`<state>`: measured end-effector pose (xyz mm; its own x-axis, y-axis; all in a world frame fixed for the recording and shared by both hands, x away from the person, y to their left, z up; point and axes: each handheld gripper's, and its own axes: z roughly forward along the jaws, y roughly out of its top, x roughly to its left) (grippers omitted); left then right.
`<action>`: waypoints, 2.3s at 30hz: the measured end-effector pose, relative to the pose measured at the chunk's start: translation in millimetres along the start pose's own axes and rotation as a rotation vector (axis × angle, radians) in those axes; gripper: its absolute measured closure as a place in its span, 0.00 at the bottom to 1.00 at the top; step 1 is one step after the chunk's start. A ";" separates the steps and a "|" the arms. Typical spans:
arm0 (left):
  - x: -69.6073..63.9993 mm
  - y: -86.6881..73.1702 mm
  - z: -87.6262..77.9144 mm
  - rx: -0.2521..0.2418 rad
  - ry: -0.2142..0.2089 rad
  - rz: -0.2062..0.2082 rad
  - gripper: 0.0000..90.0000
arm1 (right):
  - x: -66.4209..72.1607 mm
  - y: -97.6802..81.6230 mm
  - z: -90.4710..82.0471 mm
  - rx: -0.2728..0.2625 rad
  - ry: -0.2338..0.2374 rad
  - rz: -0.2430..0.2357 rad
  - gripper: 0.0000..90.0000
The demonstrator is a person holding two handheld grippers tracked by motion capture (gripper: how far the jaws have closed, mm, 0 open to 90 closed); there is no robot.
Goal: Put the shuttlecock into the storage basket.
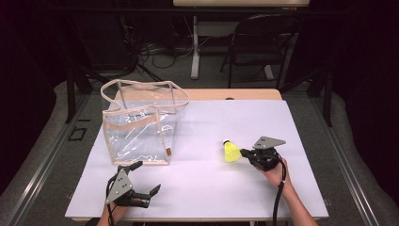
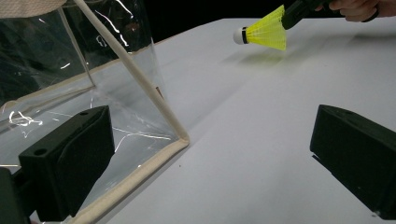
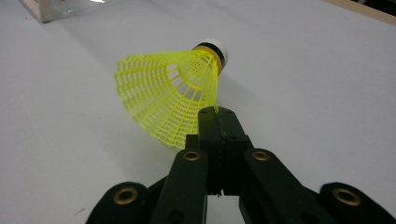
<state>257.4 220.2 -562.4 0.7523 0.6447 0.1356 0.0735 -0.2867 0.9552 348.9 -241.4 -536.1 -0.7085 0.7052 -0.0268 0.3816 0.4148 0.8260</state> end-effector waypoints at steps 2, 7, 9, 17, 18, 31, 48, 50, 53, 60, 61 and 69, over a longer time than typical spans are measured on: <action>0.0 0.0 -0.1 0.000 0.001 -0.001 0.00 | 0.7 2.3 -2.9 -0.008 0.003 0.001 1.00; 0.1 0.0 -0.2 0.001 0.001 0.000 0.00 | 2.6 7.6 -9.8 -0.024 0.000 0.001 1.00; 0.0 0.0 -0.3 0.001 0.001 0.001 0.00 | 2.7 9.2 -12.1 -0.030 -0.003 0.001 1.00; 0.0 0.0 -0.4 0.001 0.001 0.001 0.00 | 2.1 14.6 -21.1 -0.047 -0.010 0.003 1.00; 0.0 0.0 -0.4 0.001 0.000 0.002 0.00 | 2.0 15.6 -22.8 -0.048 -0.011 0.003 1.00; 0.7 -0.2 -0.7 -0.001 0.004 -0.002 0.00 | 6.9 26.2 -35.1 -0.060 -0.018 -0.003 1.00; 1.6 -0.5 -0.4 -0.001 0.012 -0.008 0.00 | 5.1 41.0 -50.4 -0.052 -0.034 -0.019 1.00; 1.6 -0.5 -0.5 0.000 0.012 -0.007 0.00 | 4.6 44.2 -51.1 -0.052 -0.036 -0.024 1.00; 1.7 -0.4 -0.8 -0.001 0.012 -0.006 0.00 | 4.5 48.4 -51.3 -0.051 -0.038 -0.029 1.00; 1.8 -0.4 -1.1 -0.001 0.013 -0.006 0.00 | 3.0 57.8 -52.1 -0.055 -0.040 -0.034 1.00; 1.7 -0.3 -1.1 -0.002 0.013 -0.007 0.00 | 2.7 59.1 -52.1 -0.058 -0.040 -0.038 1.00; 1.7 -0.3 -1.1 -0.001 0.014 -0.006 0.00 | 3.4 70.1 -53.6 -0.067 -0.040 -0.047 1.00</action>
<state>257.9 222.3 -562.2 0.7429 0.6560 0.1333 0.0773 -0.2819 0.9563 341.4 -240.8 -448.1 -0.7001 0.7086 -0.0881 0.3069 0.4101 0.8588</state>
